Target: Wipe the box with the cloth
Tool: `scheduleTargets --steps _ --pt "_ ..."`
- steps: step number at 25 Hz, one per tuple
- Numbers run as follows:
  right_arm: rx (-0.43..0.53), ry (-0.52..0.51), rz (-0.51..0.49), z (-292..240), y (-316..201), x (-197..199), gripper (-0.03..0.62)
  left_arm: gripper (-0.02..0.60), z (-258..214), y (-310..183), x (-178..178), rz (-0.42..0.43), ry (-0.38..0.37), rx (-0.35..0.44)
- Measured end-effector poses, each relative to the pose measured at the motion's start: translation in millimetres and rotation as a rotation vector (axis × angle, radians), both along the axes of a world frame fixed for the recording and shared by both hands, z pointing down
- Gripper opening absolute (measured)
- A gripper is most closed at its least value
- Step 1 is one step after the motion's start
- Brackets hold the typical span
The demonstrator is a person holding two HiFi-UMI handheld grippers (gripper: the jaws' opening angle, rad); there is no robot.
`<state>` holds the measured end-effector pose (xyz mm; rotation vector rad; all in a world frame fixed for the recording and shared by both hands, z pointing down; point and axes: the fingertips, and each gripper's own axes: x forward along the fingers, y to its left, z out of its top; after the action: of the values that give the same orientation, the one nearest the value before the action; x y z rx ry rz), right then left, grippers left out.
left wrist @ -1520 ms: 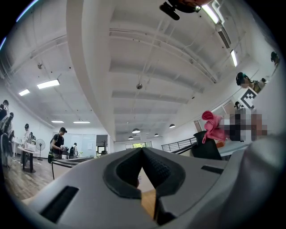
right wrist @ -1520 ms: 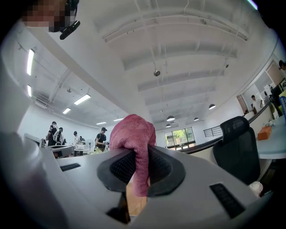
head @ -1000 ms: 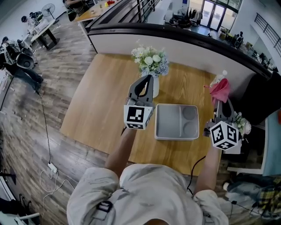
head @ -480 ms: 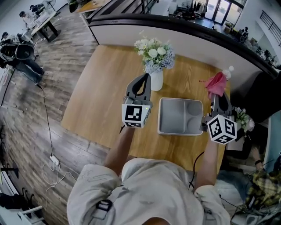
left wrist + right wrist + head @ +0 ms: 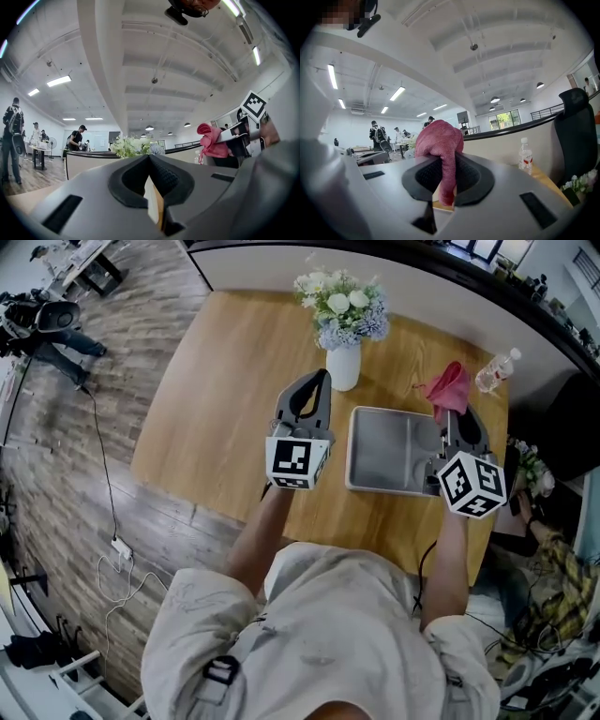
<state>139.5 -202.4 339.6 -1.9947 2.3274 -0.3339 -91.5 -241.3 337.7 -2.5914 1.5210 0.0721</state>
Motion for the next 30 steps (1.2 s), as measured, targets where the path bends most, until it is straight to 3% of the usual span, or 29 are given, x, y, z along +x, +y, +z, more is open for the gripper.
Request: scheduleTargets --steps 18,25,30 --pt "-0.212 -0.022 -0.062 78 4 -35 0.063 0.011 60 12 -11 -0.035 0.04 -0.094" --pt "-0.333 -0.036 -0.077 116 5 -45 0.063 0.009 80 19 -17 -0.045 0.037 -0.11" --pt "-0.437 -0.051 -0.14 140 -3 -75 0.063 0.011 86 18 -28 -0.063 0.041 -0.123"
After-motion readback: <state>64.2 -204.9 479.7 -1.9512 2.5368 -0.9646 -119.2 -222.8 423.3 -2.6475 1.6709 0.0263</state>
